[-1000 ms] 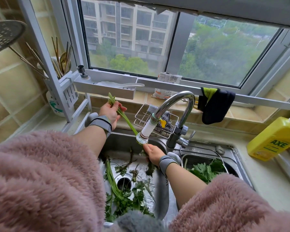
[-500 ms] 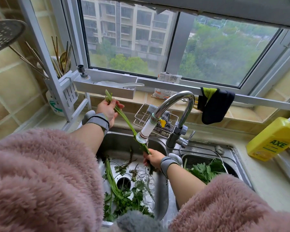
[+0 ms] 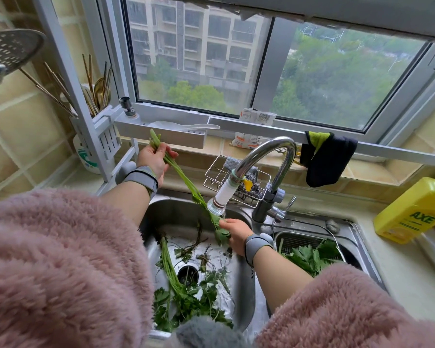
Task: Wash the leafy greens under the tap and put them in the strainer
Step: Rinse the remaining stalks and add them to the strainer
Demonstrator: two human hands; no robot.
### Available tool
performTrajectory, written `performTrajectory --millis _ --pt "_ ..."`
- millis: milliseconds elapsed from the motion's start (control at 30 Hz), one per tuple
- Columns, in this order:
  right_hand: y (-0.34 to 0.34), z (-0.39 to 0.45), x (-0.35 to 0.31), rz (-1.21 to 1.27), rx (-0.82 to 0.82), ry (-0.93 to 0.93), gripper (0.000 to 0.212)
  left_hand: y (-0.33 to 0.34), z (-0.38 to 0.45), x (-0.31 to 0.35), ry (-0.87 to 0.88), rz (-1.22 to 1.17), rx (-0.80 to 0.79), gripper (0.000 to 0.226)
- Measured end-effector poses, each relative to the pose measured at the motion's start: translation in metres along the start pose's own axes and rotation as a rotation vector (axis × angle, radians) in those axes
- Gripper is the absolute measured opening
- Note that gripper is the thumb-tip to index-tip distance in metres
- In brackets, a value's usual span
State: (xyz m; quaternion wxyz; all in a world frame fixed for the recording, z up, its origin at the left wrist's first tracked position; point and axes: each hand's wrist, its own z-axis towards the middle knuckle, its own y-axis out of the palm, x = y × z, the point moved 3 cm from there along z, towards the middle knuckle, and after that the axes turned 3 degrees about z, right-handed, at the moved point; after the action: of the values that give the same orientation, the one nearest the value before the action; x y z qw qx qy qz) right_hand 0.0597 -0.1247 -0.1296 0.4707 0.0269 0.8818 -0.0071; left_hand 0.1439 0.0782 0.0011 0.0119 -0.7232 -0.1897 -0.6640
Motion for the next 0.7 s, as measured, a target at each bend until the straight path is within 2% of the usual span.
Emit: performTrajectory --millis 133,300,367,467,533,633,700 --pt "0.0016 0.0006 -0.0026 -0.243 0.011 -0.145 0.020 0.0002 -0.0007 0.0034 0.010 0.014 0.002 0.028" --pt "0.0056 -0.0026 -0.0059 0.090 -0.069 -0.036 0.016 0.0006 0.0007 0.0056 0.009 -0.002 0.009 0.028" --pt "0.0067 -0.0027 -0.0078 0.200 -0.098 -0.046 0.012 0.0004 0.0007 0.0056 0.012 -0.002 0.009 0.028" --pt "0.0025 0.0030 -0.0055 0.067 -0.068 -0.126 0.022 0.0011 0.0002 0.0048 0.019 0.006 0.006 0.028" --pt "0.0003 0.0028 -0.0041 0.005 -0.035 -0.141 0.012 0.0018 -0.0007 0.0049 0.017 0.013 0.006 0.028" --pt "-0.0002 0.0033 -0.0032 0.101 0.012 -0.117 0.021 0.0026 -0.0027 0.0064 0.013 0.021 0.004 0.027" --pt "-0.0012 0.0037 -0.0008 0.133 0.046 -0.036 0.028 0.0027 -0.0041 0.0066 0.007 0.028 0.001 0.028"
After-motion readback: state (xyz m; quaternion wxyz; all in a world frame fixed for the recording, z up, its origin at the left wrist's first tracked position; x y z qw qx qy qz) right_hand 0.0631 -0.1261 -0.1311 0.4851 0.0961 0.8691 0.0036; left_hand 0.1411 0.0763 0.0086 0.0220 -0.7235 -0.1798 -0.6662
